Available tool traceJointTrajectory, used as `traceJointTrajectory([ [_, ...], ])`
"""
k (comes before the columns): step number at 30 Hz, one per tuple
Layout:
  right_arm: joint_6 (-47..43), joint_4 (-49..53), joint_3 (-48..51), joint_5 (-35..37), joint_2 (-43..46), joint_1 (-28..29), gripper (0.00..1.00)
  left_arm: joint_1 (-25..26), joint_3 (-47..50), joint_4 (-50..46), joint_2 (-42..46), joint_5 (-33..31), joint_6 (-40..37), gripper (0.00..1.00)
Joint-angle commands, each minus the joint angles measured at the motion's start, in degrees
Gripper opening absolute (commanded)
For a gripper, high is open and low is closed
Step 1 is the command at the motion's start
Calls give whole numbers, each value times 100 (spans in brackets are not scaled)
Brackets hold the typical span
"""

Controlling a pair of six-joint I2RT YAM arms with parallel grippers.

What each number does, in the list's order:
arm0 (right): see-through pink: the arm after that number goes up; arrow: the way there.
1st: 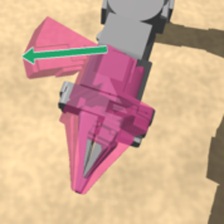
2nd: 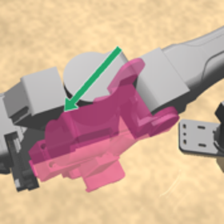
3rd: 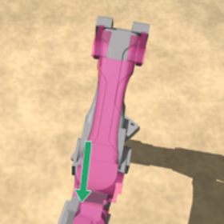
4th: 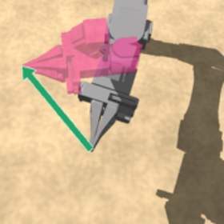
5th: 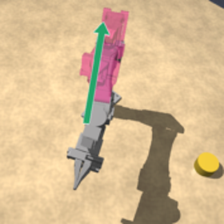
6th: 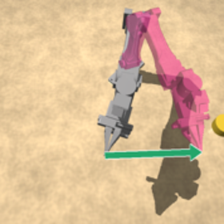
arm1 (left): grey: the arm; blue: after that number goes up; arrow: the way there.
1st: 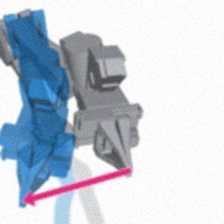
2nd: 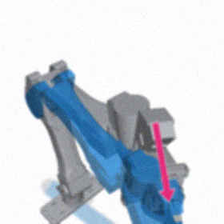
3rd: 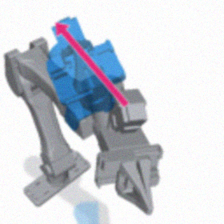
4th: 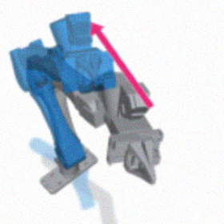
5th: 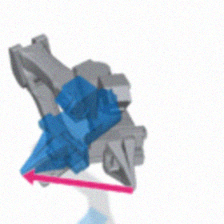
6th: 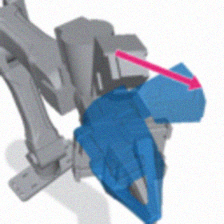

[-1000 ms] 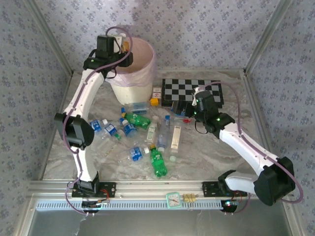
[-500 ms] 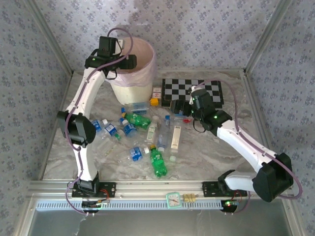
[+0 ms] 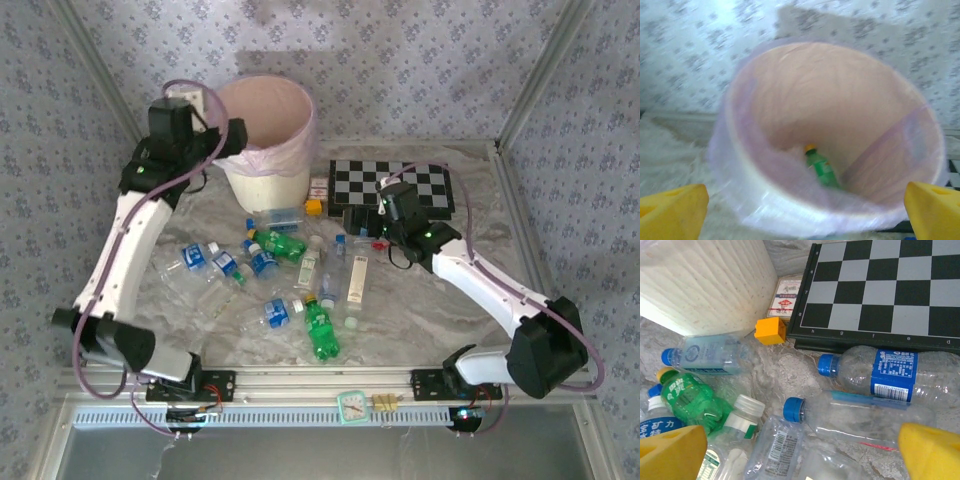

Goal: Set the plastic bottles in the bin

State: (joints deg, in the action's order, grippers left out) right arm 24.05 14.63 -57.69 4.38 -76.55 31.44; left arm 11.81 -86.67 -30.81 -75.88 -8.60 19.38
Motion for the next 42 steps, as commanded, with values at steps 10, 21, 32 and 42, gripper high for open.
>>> traceJointTrajectory([
  [10,-217,76,-328,72,-349,-35,100,-1903,3152,17,1826,-596,3584,100],
  [21,-148,212,-311,135,-395,-26,100,-2058,3821,-156,607,-229,6102,100],
  [32,-138,414,-364,245,-378,20,100,-2026,3760,672,-854,115,6893,100],
  [42,-155,603,-416,430,-305,62,100,-2017,3409,961,-1921,512,7016,96],
])
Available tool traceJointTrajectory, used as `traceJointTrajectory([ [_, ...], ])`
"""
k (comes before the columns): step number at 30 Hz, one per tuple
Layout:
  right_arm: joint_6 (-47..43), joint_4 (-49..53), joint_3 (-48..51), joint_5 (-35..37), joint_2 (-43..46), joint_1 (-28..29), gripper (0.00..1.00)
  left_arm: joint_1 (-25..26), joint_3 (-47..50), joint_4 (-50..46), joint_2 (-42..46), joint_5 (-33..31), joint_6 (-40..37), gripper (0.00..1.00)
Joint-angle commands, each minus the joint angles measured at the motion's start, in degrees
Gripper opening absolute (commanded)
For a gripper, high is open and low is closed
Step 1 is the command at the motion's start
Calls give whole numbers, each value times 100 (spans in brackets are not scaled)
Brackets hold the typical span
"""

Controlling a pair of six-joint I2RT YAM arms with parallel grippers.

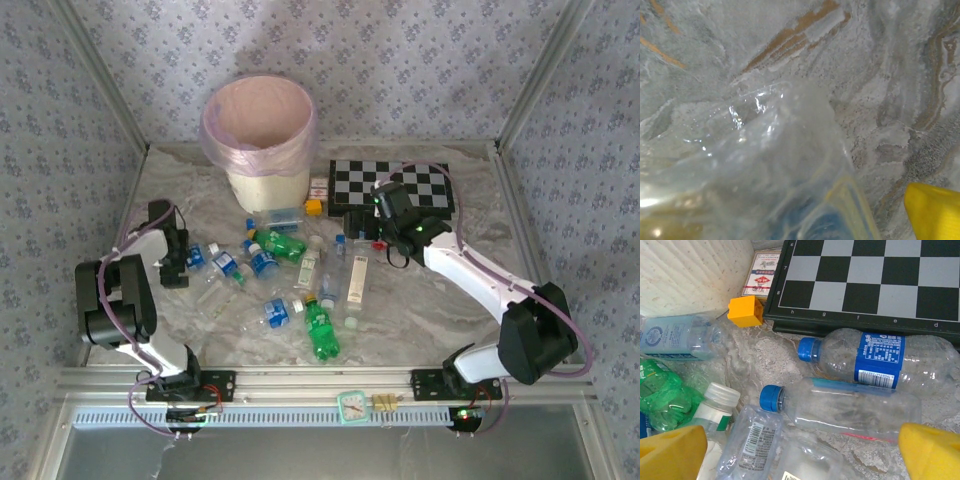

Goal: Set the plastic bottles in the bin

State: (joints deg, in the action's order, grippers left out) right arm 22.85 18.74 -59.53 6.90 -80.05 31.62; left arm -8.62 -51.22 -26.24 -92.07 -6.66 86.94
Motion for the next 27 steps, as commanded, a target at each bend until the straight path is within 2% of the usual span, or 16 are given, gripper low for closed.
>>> traceJointTrajectory([
  [1,-40,212,-242,198,51,40,100,28,-144,514,-356,331,265,94],
  [8,-61,279,-313,230,61,51,100,62,-124,566,-448,253,384,77],
  [16,-44,338,-376,233,60,74,100,71,-209,580,-136,-101,431,56],
  [23,-26,328,-336,242,52,102,100,63,-481,528,668,-930,33,51],
  [27,34,344,-362,196,11,108,100,64,-525,975,1313,-1153,-678,50],
])
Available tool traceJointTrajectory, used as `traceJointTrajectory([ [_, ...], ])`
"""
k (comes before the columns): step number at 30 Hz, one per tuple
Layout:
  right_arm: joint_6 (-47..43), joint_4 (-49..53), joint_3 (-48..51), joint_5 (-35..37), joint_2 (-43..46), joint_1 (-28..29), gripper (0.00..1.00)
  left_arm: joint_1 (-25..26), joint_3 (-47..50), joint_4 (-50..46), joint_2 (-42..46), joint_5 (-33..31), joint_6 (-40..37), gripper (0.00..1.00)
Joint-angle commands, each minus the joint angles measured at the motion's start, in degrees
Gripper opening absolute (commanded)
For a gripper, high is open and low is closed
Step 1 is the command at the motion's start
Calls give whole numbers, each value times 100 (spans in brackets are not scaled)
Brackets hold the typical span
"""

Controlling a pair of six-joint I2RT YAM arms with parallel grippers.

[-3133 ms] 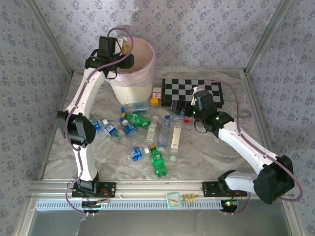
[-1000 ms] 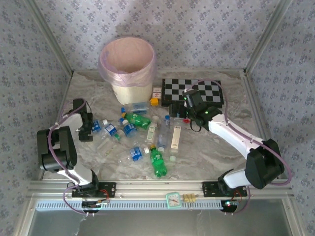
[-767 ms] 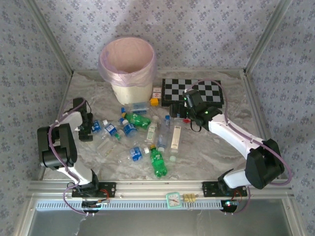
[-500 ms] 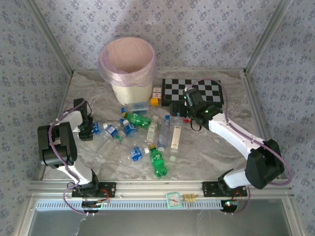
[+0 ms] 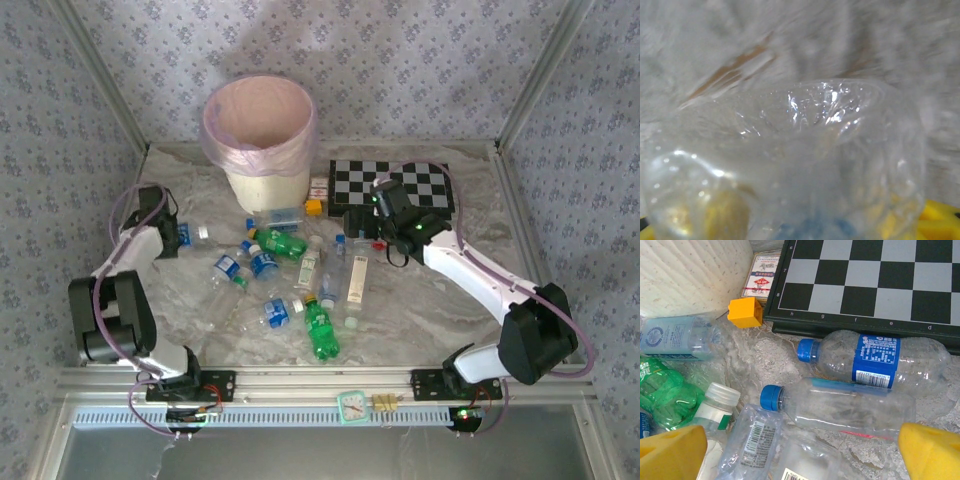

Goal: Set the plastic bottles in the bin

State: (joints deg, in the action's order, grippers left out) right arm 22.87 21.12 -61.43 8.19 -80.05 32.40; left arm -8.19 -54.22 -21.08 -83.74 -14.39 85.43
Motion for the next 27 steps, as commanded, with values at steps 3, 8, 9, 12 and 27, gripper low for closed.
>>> traceJointTrajectory([
  [3,49,154,-250,-54,-76,17,100,25,-235,912,969,-402,-1208,50],
  [8,53,155,-349,-251,-241,17,100,127,-277,1861,1751,-197,-2526,49],
  [9,50,165,-373,-279,-272,13,100,162,-315,2049,1842,-87,-2796,48],
  [12,37,174,-448,-390,-365,15,100,325,-553,2566,2020,410,-3636,48],
  [27,59,408,-574,-345,-382,106,100,1523,-3885,2540,22,2354,-5677,47],
])
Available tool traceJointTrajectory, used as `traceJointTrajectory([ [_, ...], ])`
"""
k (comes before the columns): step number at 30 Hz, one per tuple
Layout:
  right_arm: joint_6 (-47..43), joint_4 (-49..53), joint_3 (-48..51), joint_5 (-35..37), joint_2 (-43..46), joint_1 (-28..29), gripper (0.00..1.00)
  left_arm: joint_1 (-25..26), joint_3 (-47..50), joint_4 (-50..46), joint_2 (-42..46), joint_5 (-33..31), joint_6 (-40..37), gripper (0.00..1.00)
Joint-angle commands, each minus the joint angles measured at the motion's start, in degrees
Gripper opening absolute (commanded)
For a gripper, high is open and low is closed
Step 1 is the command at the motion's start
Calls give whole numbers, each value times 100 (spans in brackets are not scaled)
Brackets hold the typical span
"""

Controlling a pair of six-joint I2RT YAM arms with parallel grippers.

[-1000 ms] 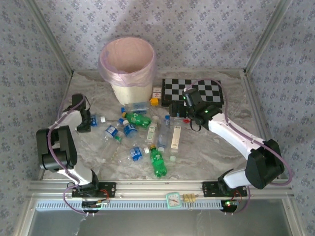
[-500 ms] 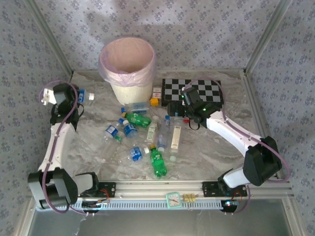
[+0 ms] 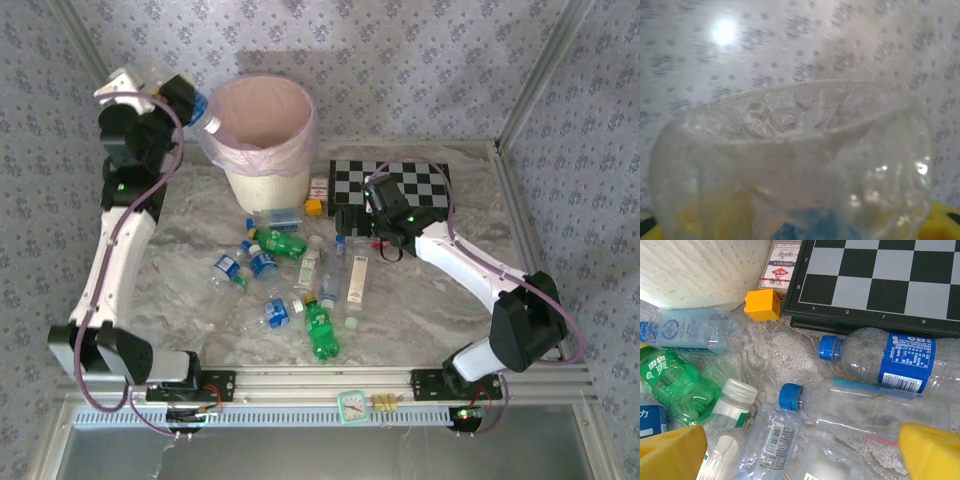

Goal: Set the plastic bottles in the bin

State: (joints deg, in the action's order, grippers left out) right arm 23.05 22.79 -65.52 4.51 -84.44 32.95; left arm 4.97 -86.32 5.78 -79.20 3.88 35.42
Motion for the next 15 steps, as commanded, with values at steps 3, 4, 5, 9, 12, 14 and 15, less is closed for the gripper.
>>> traceJointTrajectory([
  [3,33,287,-107,95,167,77,100,415,-1793,-833,-1188,811,-998,47],
  [4,29,292,-80,128,206,78,100,447,-2177,-1075,-1477,941,-1032,47],
  [5,32,302,-47,155,250,76,100,481,-2483,-1291,-1722,1051,-1094,46],
  [9,40,302,83,226,432,86,100,685,-3755,-2376,-2616,1112,-1524,45],
  [12,38,321,177,283,540,73,100,865,-4713,-3298,-3265,1077,-1928,46],
  [14,33,339,214,315,595,80,100,991,-5358,-3882,-3693,941,-2197,46],
  [15,31,341,228,324,617,79,100,1045,-5565,-4125,-3866,842,-2314,47],
])
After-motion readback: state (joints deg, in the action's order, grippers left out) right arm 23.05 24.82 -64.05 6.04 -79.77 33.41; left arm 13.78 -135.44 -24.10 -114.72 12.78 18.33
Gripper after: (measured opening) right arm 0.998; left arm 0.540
